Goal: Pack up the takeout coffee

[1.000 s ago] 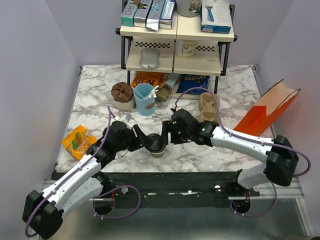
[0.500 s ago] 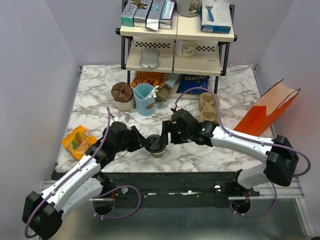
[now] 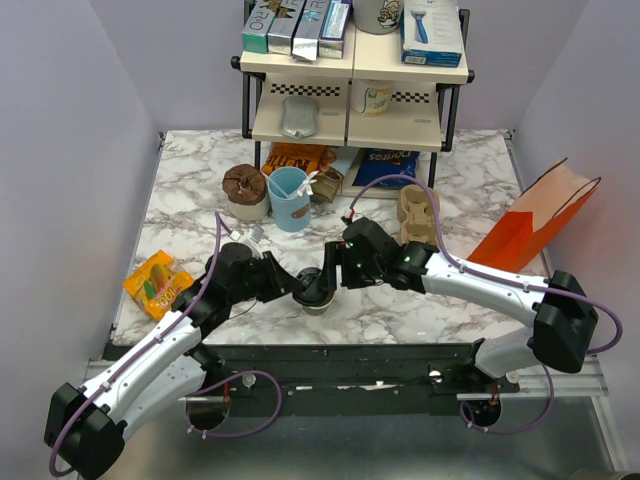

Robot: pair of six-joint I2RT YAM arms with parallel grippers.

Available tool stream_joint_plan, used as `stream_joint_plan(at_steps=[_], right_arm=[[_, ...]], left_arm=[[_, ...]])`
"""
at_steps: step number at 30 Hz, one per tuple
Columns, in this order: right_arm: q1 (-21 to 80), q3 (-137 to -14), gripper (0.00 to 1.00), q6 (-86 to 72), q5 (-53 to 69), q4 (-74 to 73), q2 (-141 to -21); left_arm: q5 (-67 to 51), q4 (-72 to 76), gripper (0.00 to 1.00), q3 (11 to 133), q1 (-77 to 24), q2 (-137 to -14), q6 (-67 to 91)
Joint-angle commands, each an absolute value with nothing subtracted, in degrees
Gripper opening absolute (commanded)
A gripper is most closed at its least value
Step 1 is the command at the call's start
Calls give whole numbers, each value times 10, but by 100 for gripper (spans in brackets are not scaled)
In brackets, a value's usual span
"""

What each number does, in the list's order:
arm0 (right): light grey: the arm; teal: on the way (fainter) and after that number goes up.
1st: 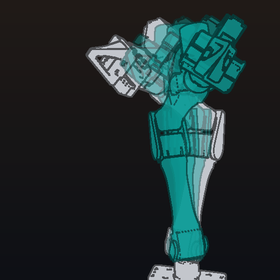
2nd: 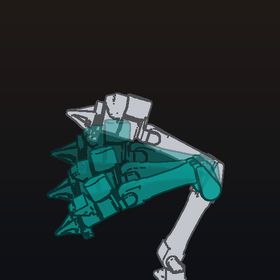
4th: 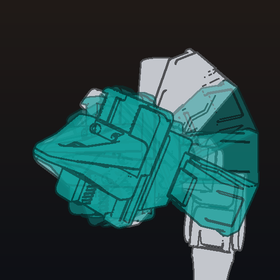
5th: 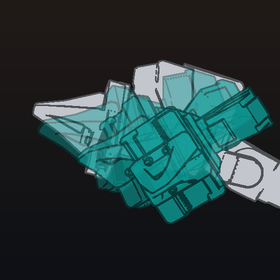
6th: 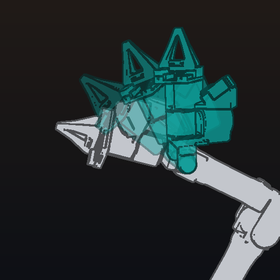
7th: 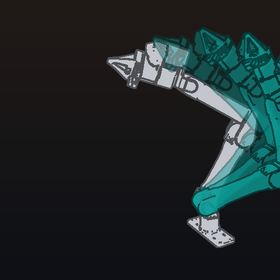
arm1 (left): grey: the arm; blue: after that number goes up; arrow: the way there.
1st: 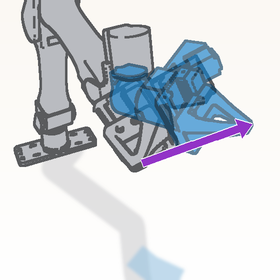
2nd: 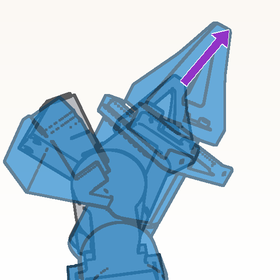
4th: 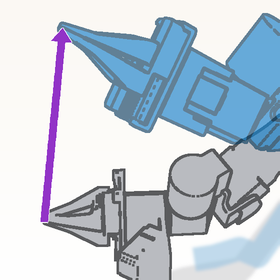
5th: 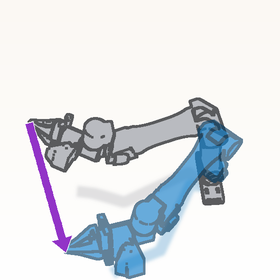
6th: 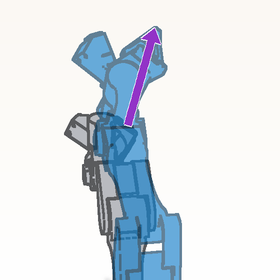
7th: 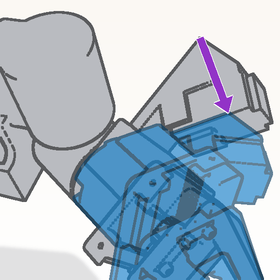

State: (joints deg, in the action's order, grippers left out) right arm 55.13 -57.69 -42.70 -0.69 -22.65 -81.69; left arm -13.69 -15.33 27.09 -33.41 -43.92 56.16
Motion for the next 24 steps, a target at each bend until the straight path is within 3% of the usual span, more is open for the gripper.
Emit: stream_joint_plan(at_steps=[1, 6, 24], right_arm=[[553, -578, 79, -440, 18, -232, -802], [554, -576, 82, -448, 19, -229, -787], [554, -581, 84, -449, 35, -228, -791]], left_arm=[[-161, -161, 11, 274, -337, -432, 554], [-165, -155, 0, 276, -337, -427, 570], [-133, -202, 0, 299, -336, -445, 556]])
